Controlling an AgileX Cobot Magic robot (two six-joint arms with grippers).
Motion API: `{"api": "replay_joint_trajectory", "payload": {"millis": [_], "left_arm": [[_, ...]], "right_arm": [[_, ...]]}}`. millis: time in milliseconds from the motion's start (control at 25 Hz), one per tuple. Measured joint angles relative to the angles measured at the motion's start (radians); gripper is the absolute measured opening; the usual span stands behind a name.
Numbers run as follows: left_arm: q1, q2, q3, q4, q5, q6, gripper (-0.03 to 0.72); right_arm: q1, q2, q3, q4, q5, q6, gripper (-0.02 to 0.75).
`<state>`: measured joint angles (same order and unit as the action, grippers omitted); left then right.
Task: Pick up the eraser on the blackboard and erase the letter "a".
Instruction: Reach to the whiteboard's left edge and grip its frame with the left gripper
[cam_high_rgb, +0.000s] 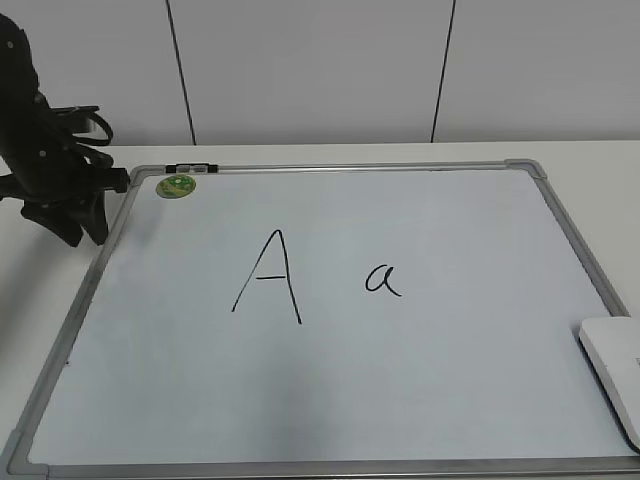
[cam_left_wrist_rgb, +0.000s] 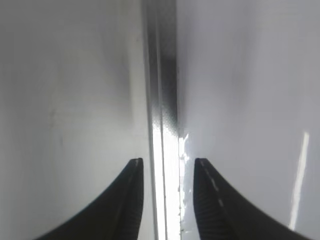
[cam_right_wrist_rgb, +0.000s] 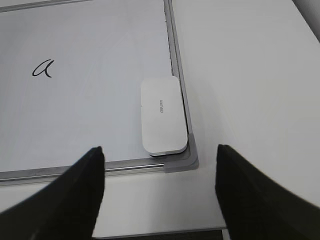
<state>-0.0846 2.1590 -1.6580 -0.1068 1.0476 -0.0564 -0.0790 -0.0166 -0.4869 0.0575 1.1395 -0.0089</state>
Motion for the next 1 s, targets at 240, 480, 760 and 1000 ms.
{"api": "replay_joint_trajectory", "payload": {"millis": [240, 480, 760, 1000], "left_arm": [[0.0, 0.037, -0.027, 0.013, 0.017, 0.0, 0.244], [0.0, 0.071, -0.028, 0.018, 0.018, 0.002, 0.244], [0.0, 0.092, -0.028, 0.018, 0.018, 0.002, 0.244], [0.0, 0.092, -0.029, 0.018, 0.018, 0.002, 0.221]], "right_arm": [[0.0, 0.0, 0.0, 0.0, 0.0, 0.0, 0.515], [0.0, 0.0, 0.0, 0.0, 0.0, 0.0, 0.515], [0.0, 0.0, 0.0, 0.0, 0.0, 0.0, 0.515], [0.0, 0.0, 0.0, 0.0, 0.0, 0.0, 0.515]]}}
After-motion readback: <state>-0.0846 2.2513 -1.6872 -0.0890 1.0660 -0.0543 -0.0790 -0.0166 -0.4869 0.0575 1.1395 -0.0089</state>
